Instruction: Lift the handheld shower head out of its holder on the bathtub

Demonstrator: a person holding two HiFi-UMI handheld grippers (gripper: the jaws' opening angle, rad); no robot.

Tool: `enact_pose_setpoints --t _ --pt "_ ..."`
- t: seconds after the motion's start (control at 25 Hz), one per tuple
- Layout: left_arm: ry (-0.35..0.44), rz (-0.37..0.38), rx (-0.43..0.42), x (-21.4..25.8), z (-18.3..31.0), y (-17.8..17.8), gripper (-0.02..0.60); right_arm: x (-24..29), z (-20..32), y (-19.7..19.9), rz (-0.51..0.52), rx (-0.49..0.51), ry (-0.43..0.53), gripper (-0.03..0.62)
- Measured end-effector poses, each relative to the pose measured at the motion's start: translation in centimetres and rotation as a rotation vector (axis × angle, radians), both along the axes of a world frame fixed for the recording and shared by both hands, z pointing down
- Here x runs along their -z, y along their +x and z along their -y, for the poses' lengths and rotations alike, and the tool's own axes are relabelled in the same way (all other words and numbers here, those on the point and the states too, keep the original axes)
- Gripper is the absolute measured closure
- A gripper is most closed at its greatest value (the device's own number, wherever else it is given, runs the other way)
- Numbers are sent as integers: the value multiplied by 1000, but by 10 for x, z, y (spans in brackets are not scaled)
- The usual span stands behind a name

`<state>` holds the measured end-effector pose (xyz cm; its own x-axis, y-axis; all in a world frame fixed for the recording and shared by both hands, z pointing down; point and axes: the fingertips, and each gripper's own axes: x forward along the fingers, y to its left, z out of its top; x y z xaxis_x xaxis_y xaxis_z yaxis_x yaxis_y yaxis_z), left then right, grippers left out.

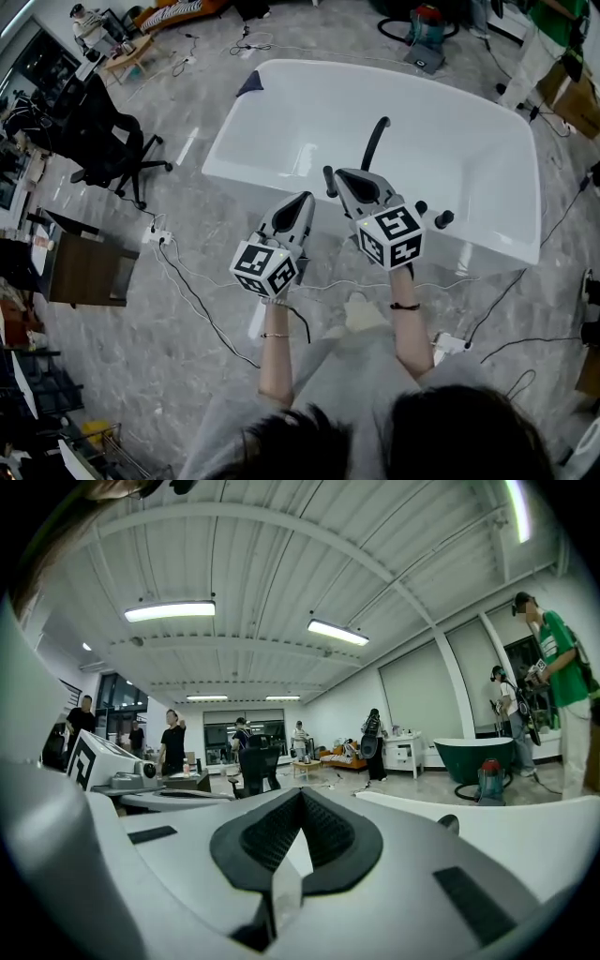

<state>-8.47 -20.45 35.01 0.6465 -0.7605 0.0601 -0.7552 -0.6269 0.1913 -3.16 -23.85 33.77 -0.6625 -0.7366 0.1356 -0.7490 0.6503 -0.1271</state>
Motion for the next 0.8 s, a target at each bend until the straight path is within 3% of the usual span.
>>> enact_pose_setpoints --t 0.8 --pt "-181 5 -19 -117 70 -9 575 -123 78 4 -47 -108 -125 592"
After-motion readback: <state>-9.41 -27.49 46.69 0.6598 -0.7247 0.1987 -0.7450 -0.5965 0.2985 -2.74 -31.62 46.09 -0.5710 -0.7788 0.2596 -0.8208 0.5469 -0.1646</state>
